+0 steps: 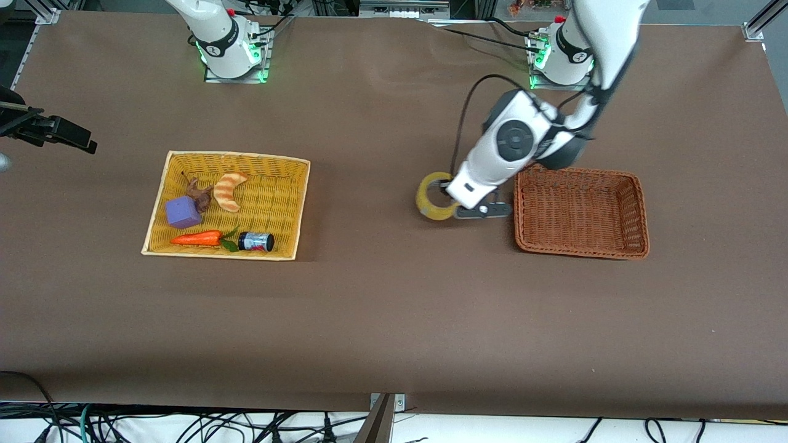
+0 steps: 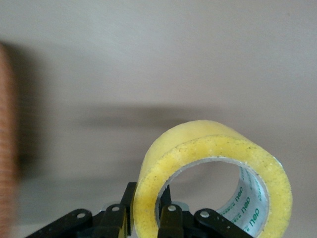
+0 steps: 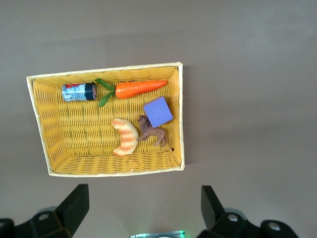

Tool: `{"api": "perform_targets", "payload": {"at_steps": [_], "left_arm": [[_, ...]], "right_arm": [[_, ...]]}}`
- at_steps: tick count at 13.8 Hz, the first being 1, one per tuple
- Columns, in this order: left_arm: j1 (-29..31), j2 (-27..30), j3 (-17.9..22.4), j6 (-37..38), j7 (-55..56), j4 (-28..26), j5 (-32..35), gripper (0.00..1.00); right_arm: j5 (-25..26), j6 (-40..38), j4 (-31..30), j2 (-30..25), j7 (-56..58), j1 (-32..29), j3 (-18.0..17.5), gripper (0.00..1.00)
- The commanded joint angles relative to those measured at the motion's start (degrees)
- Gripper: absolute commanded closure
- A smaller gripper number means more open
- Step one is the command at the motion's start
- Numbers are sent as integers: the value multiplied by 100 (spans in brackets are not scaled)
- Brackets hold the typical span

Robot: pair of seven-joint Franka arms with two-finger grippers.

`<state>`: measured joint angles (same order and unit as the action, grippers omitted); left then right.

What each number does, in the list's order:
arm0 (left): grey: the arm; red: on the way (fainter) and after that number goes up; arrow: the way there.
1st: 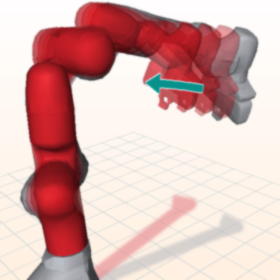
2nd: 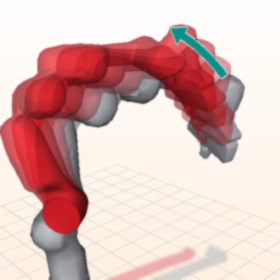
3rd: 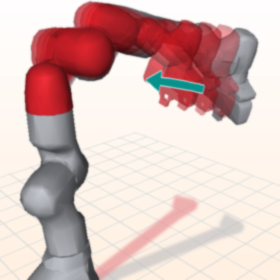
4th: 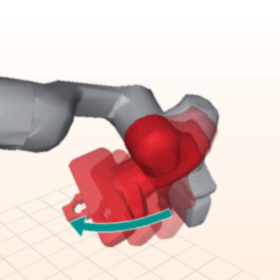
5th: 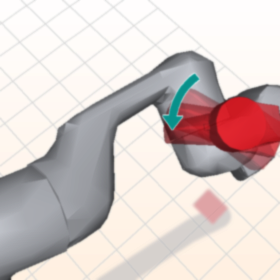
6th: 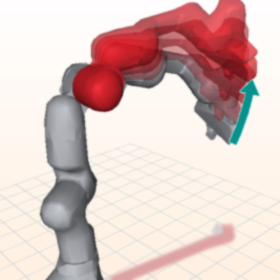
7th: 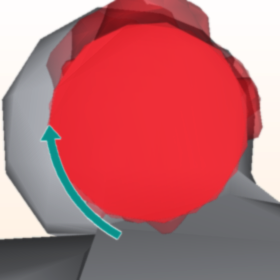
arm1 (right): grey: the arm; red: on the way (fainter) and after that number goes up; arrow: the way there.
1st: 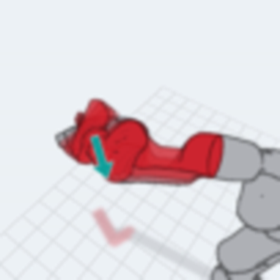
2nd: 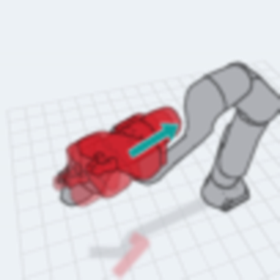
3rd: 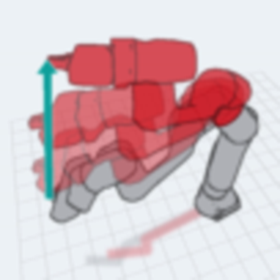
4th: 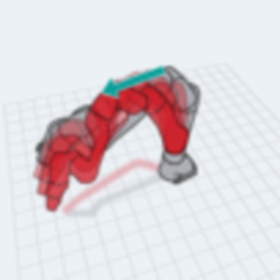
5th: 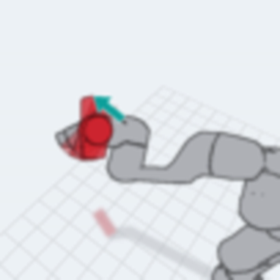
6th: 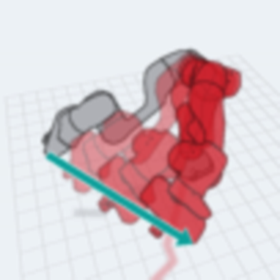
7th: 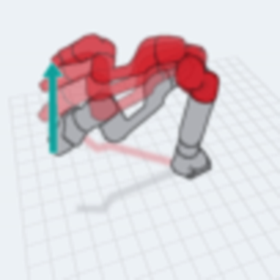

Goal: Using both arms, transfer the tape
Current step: 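Carry the tape with the left gripper over the brown basket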

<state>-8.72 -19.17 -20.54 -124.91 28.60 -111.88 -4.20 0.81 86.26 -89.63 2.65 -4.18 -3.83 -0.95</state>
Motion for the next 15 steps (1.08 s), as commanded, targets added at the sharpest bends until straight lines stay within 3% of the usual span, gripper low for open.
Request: {"api": "perform_targets", "payload": {"at_steps": [1, 4, 8, 12, 13, 14, 15], "left_arm": [[327, 572, 460, 1027, -1326, 60, 148, 100], [371, 546, 1313, 1171, -2882, -8, 148, 100], [486, 275, 2026, 987, -4115, -202, 157, 100], [486, -138, 2106, -775, -4346, -921, 499, 100], [486, -192, 2106, -1016, -4346, -1028, 508, 96], [494, -192, 2115, -1018, -4346, -1029, 508, 84], [494, -175, 2124, -992, -4346, -1029, 508, 58]], "right_arm": [[-11, -39, 191, 112, 57, -21, -72, 0], [-11, -30, 191, 130, 40, -21, -81, 0], [-2, -30, 200, 130, 75, -21, -81, 0], [-2, -30, 200, 130, 75, -21, -81, 0], [-2, -30, 200, 130, 75, -21, -81, 0], [-11, -30, 200, 130, 75, -21, -81, 0], [-11, -30, 200, 130, 66, -21, -81, 0]]}}
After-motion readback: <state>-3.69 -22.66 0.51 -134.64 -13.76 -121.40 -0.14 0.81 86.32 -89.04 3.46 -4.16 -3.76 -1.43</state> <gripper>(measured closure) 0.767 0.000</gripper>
